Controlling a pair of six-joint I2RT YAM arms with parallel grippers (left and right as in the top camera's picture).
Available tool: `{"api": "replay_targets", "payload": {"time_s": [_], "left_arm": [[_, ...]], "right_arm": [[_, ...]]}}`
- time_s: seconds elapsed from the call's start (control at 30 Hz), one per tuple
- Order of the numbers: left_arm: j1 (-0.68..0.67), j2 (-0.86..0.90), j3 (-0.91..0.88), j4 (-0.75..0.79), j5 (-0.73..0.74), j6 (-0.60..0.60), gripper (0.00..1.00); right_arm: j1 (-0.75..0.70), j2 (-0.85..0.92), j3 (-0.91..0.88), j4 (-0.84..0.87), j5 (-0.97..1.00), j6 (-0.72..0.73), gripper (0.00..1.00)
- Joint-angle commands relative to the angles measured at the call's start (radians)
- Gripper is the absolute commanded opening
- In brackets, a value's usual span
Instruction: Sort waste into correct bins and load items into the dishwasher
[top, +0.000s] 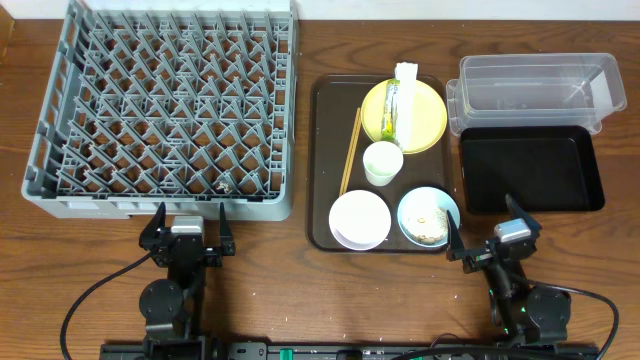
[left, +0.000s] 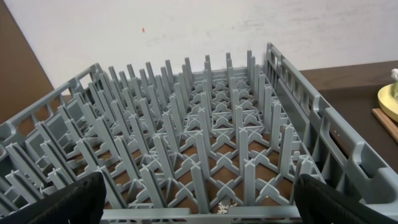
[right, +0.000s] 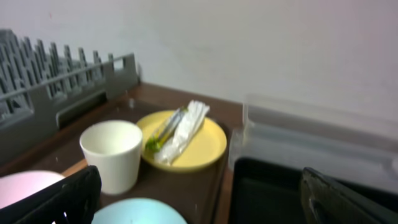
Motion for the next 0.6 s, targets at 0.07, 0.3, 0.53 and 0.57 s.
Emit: {"api": "replay_targets", "payload": {"time_s": [0.07,0.3,0.53,0.57], "left_arm": [[-0.004,-0.006,-0.016,-0.035,0.01,0.013,0.98],[-0.004,-0.006,-0.016,-0.035,0.01,0.013,0.98],[-0.004,-0.006,-0.016,-0.035,0.01,0.013,0.98],[-0.004,-0.006,-0.016,-0.035,0.01,0.013,0.98]], "right_arm": [[0.008,-0.005,0.009,0.034,-0.092,-0.003,0.99],[0.008,0.003,0.108,-0.023,-0.091,0.005,0.99],[0.008,0.144,0.313,-0.085,-0.121,-0.018,0.99],[0.008,0.183,0.356,-0.095,-0.122,-0.018,0.99]]}}
